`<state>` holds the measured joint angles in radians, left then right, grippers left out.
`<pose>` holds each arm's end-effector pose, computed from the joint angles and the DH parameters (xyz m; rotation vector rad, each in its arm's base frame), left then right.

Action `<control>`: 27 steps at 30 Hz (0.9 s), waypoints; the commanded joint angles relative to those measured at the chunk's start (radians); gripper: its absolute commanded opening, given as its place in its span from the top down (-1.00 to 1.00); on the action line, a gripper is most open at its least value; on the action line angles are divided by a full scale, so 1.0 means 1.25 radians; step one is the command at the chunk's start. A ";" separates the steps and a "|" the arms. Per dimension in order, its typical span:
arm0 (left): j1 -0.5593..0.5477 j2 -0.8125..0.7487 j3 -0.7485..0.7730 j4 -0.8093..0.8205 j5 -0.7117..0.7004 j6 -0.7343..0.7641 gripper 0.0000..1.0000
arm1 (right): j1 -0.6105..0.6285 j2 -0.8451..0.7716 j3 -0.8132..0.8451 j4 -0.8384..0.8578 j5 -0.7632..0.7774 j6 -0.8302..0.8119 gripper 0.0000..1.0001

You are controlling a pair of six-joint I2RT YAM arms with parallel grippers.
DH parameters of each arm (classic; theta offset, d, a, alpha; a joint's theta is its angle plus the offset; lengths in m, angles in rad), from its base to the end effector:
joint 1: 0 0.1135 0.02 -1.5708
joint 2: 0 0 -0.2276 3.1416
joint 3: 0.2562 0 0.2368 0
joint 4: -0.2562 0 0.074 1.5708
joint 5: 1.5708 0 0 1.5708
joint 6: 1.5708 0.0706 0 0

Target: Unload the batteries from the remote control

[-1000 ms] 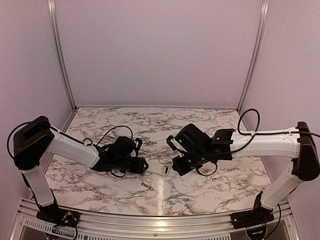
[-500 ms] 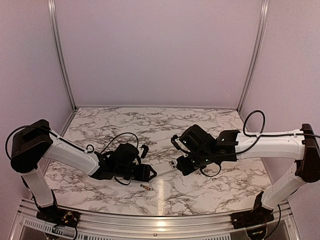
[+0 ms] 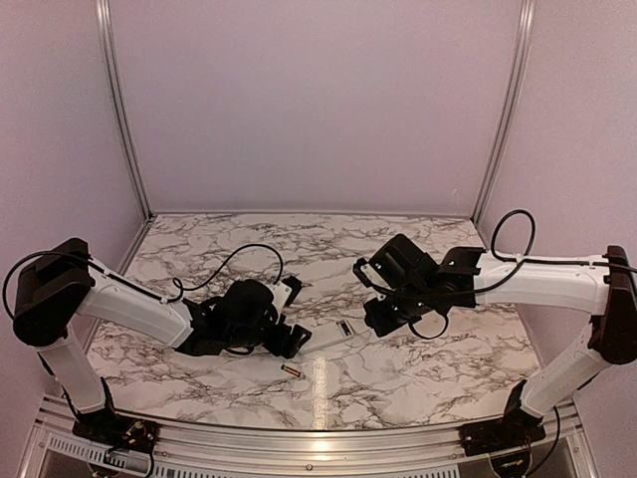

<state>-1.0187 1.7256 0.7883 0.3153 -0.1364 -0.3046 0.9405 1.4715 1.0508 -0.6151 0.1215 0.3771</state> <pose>0.1949 -0.2981 0.1054 0.7120 2.1342 -0.5883 0.1864 0.2409 0.1773 -0.6886 2.5371 0.3146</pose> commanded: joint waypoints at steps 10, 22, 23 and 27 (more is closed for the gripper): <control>-0.002 0.066 -0.011 0.012 0.106 0.377 -0.98 | -0.022 0.016 0.013 0.007 -0.023 -0.034 1.00; 0.034 0.184 0.141 -0.105 0.211 0.441 -0.85 | -0.025 -0.002 -0.015 0.016 -0.036 -0.040 1.00; 0.040 0.191 0.149 -0.117 0.221 0.446 -0.79 | -0.024 -0.005 -0.016 0.015 -0.036 -0.040 1.00; 0.064 0.209 0.174 -0.152 0.252 0.458 -0.64 | -0.025 -0.012 -0.022 0.020 -0.040 -0.040 1.00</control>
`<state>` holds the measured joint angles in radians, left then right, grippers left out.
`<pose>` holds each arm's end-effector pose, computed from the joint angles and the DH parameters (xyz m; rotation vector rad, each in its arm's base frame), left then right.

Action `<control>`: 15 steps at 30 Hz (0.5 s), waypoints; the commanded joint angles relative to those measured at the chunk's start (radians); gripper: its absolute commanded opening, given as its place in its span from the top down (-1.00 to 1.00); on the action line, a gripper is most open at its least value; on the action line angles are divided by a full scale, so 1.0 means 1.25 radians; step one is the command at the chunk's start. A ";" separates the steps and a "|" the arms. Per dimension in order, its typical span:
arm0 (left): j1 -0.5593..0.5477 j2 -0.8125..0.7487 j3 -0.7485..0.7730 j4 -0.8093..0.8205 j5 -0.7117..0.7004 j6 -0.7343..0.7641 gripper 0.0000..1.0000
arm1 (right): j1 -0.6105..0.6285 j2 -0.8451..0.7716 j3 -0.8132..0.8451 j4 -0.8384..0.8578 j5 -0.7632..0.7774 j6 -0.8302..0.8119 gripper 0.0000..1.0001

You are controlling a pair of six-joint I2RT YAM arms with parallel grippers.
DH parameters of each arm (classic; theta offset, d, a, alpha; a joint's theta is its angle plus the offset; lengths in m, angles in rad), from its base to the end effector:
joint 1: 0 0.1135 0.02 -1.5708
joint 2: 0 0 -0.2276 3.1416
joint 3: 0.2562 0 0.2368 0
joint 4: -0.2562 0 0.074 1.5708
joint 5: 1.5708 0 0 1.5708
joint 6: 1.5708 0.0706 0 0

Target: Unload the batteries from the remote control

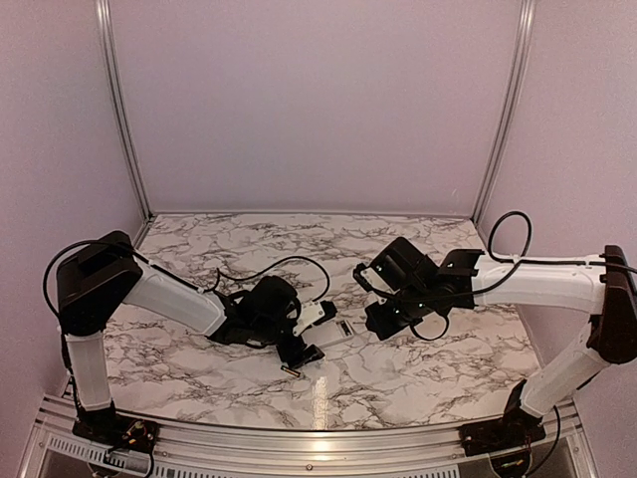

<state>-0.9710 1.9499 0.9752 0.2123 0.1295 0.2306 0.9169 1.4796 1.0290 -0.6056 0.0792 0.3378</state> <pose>0.2107 -0.3243 0.0696 1.4017 1.9284 -0.5129 0.1885 0.2368 0.1687 -0.7331 2.5580 0.3256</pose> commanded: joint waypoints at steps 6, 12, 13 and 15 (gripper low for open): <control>0.062 0.053 0.062 -0.129 0.100 0.037 -0.47 | -0.006 -0.032 -0.016 0.017 -0.010 -0.006 1.00; 0.061 0.093 0.089 -0.165 0.147 0.047 -0.15 | -0.006 -0.048 -0.021 0.014 -0.009 -0.003 1.00; 0.061 0.098 0.094 -0.168 0.149 0.048 -0.03 | -0.006 -0.049 -0.023 0.014 -0.010 -0.002 1.00; 0.062 0.102 0.096 -0.169 0.153 0.049 0.18 | -0.006 -0.050 -0.026 0.015 -0.012 0.000 1.00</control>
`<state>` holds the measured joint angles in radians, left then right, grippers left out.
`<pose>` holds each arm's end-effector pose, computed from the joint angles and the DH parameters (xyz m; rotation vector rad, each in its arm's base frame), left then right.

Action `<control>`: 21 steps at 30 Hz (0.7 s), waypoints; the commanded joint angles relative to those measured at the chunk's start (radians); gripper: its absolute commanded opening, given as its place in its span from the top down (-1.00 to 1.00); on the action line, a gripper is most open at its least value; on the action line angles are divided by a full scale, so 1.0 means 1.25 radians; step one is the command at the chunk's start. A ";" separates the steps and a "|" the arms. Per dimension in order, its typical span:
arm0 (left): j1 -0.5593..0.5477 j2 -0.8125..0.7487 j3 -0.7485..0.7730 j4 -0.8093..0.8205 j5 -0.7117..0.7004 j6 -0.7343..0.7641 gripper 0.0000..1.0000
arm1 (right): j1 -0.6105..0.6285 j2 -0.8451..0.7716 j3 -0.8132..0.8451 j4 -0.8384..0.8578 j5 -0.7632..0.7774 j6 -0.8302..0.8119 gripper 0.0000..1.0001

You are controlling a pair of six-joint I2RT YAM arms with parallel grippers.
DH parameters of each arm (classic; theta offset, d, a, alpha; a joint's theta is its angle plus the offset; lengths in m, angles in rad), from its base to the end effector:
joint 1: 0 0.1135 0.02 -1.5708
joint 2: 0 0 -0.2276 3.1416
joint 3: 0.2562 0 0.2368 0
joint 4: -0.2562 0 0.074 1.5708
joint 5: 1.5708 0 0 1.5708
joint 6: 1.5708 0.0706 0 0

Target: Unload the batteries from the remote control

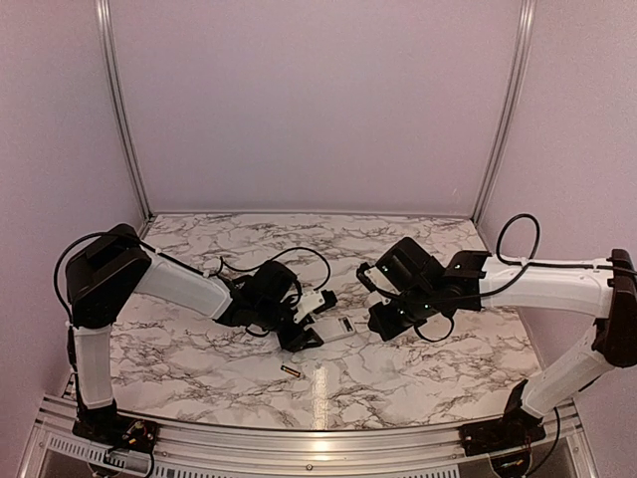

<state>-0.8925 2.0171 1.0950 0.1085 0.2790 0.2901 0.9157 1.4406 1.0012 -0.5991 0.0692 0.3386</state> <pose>0.2370 -0.3251 0.0694 1.4667 1.9409 -0.6124 0.1846 0.2322 0.1716 -0.7299 2.5470 0.3496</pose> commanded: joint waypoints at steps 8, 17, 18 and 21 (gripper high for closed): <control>-0.042 -0.052 -0.073 -0.023 -0.135 -0.044 0.46 | -0.005 -0.024 0.000 0.011 -0.017 -0.007 1.00; -0.157 -0.164 -0.185 0.088 -0.460 -0.087 0.98 | 0.008 -0.017 0.023 0.017 -0.046 -0.034 1.00; -0.167 -0.172 -0.196 0.106 -0.493 -0.084 1.00 | 0.013 -0.017 0.028 0.016 -0.046 -0.036 1.00; -0.186 -0.185 -0.227 0.153 -0.546 -0.055 1.00 | 0.036 -0.016 0.049 0.010 -0.037 -0.039 1.00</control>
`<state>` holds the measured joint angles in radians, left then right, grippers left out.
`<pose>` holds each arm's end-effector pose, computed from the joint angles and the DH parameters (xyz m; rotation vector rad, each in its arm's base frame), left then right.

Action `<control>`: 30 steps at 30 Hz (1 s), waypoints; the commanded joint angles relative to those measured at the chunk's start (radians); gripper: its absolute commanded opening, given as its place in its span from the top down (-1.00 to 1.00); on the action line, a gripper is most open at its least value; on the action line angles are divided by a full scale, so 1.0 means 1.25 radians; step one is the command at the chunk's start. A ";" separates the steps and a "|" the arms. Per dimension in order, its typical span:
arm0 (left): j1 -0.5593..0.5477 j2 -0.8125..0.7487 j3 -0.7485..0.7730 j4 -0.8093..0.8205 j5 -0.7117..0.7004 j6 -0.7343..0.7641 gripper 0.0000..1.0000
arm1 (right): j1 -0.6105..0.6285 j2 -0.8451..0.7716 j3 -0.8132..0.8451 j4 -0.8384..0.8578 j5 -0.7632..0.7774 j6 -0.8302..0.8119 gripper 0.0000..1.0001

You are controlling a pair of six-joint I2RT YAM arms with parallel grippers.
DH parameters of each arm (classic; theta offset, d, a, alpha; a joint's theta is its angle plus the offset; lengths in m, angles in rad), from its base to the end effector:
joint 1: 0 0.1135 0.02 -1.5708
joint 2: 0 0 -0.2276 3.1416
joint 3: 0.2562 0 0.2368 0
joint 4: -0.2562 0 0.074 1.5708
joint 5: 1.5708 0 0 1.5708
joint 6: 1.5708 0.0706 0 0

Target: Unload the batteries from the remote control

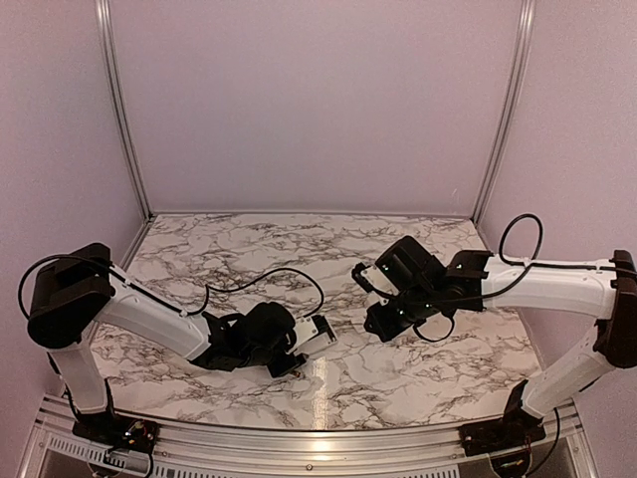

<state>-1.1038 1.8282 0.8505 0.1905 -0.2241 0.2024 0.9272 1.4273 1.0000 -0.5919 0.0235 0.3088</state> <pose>0.1745 -0.3113 0.0760 1.3344 1.9229 -0.1840 0.1793 0.2362 0.1753 -0.7977 2.5262 0.4090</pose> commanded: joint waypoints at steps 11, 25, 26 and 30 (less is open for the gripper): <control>-0.028 -0.021 -0.075 0.218 -0.217 0.044 1.00 | 0.073 -0.001 0.083 0.010 0.063 0.011 1.00; -0.039 -0.050 -0.064 0.217 -0.204 0.033 1.00 | 0.096 0.013 0.097 0.046 0.084 -0.008 1.00; -0.039 -0.058 -0.068 0.215 -0.193 0.030 1.00 | 0.097 0.010 0.098 0.048 0.084 -0.010 1.00; -0.043 -0.075 -0.075 0.210 -0.224 0.032 1.00 | 0.100 0.003 0.098 0.064 0.086 -0.015 1.00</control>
<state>-1.1484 1.7851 0.7429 0.4797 -0.4976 0.2562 1.0389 1.4387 1.0840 -0.5507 0.1143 0.3042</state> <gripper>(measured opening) 0.571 0.111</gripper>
